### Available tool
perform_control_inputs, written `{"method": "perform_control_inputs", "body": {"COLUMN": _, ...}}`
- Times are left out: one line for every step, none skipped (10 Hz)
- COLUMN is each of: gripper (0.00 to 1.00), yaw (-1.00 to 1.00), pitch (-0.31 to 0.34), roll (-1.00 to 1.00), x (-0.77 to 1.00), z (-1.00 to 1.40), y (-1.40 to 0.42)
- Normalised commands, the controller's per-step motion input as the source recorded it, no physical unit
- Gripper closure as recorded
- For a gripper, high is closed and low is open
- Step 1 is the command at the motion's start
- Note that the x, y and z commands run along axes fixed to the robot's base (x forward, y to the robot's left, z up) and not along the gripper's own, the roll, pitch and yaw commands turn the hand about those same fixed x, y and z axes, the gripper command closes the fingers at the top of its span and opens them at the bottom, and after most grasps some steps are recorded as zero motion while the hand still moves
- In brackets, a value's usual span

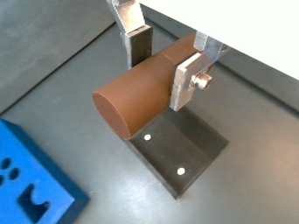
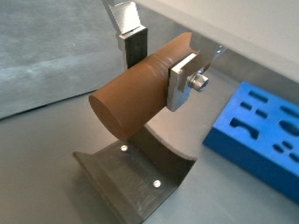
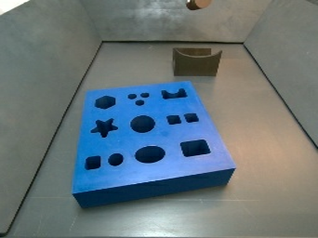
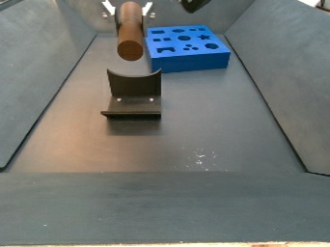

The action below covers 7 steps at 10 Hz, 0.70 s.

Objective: Pick up the round object. Move up. Place the round object on the fixture. Regrasp the round object. Move to above the board. Insert the round object.
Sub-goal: Place the round object on the fixture.

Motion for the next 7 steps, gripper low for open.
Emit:
{"method": "perform_control_inputs", "body": {"gripper": 1.00, "yaw": -0.12, "pitch": 0.301, "roll": -1.00, "x": 0.08, "z": -0.01, "y": 0.05}}
{"method": "perform_control_inputs", "body": {"gripper": 1.00, "yaw": -0.17, "pitch": 0.311, "roll": -1.00, "x": 0.08, "z": -0.01, "y": 0.05}}
{"method": "perform_control_inputs", "body": {"gripper": 1.00, "yaw": -0.13, "pitch": 0.290, "roll": -0.86, "x": 0.08, "z": -0.01, "y": 0.05}}
{"method": "perform_control_inputs", "body": {"gripper": 1.00, "yaw": -0.13, "pitch": 0.236, "roll": -0.65, "x": 0.09, "z": -0.02, "y": 0.06}}
{"method": "perform_control_inputs", "body": {"gripper": 1.00, "yaw": -0.14, "pitch": 0.191, "roll": -0.48, "x": 0.09, "z": -0.02, "y": 0.05}}
{"method": "perform_control_inputs", "body": {"gripper": 1.00, "yaw": -0.14, "pitch": 0.147, "roll": -0.41, "x": 0.09, "z": -0.02, "y": 0.05}}
{"method": "perform_control_inputs", "body": {"gripper": 1.00, "yaw": -0.14, "pitch": 0.124, "roll": -0.38, "x": 0.08, "z": -0.01, "y": 0.05}}
